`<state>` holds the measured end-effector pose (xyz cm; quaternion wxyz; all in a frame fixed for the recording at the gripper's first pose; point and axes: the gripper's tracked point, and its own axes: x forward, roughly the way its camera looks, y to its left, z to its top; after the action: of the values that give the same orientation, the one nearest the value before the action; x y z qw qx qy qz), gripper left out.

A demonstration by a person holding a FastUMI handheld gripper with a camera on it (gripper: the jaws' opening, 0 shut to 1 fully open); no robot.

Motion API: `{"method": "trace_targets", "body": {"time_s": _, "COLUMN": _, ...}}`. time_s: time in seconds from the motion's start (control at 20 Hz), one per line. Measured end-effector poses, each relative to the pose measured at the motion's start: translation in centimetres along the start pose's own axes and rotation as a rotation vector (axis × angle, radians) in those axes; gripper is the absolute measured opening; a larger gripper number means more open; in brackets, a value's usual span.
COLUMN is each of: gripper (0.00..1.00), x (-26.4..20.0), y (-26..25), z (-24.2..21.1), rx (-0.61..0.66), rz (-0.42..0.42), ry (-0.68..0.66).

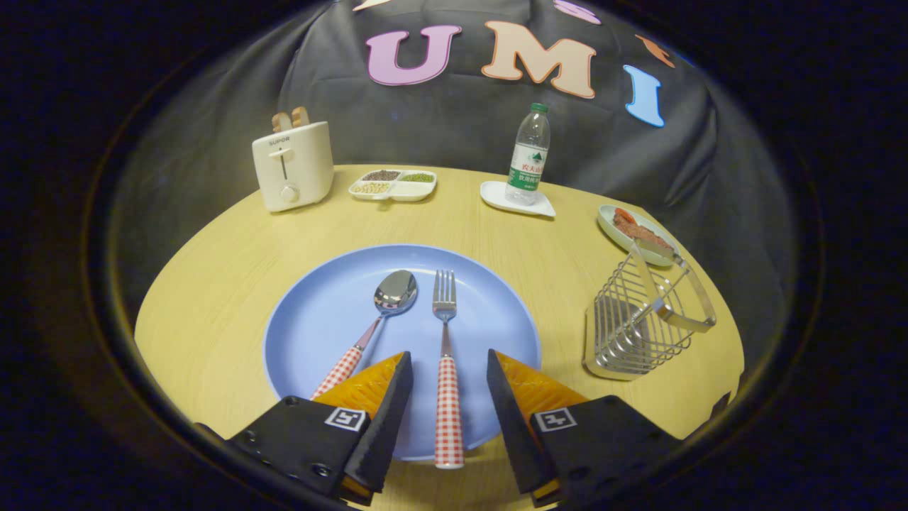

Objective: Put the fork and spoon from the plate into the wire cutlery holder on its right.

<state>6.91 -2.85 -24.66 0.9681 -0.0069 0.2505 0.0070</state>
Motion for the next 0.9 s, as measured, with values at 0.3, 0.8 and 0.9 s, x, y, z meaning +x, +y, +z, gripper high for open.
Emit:
{"method": "trace_targets", "body": {"time_s": 0.3, "gripper": 0.29, "x": 0.2, "y": 0.5, "z": 0.0, "rx": 0.096, "rz": 0.023, "ry": 0.001}}
{"method": "trace_targets", "body": {"time_s": 0.8, "gripper": 0.12, "x": -2.0, "y": -0.2, "z": 2.9, "rx": 0.076, "rz": -0.039, "ry": -0.006}}
{"method": "trace_targets", "body": {"time_s": 0.9, "gripper": 0.12, "x": -3.2, "y": -0.8, "z": 4.4, "rx": 0.064, "rz": -0.070, "ry": -0.014}}
